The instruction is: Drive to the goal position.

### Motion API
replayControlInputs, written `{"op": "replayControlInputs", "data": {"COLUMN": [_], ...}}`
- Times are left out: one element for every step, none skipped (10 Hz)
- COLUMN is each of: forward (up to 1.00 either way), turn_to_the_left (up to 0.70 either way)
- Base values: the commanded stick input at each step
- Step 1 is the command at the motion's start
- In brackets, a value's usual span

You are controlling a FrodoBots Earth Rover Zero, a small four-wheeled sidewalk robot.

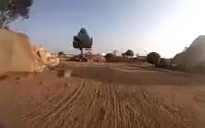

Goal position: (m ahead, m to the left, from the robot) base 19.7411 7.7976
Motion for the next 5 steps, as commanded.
{"op": "replayControlInputs", "data": {"forward": [0.7, 0.7, 0.7, 0.7, 0.7], "turn_to_the_left": [0.0, -0.12, -0.3, -0.35, -0.35]}}
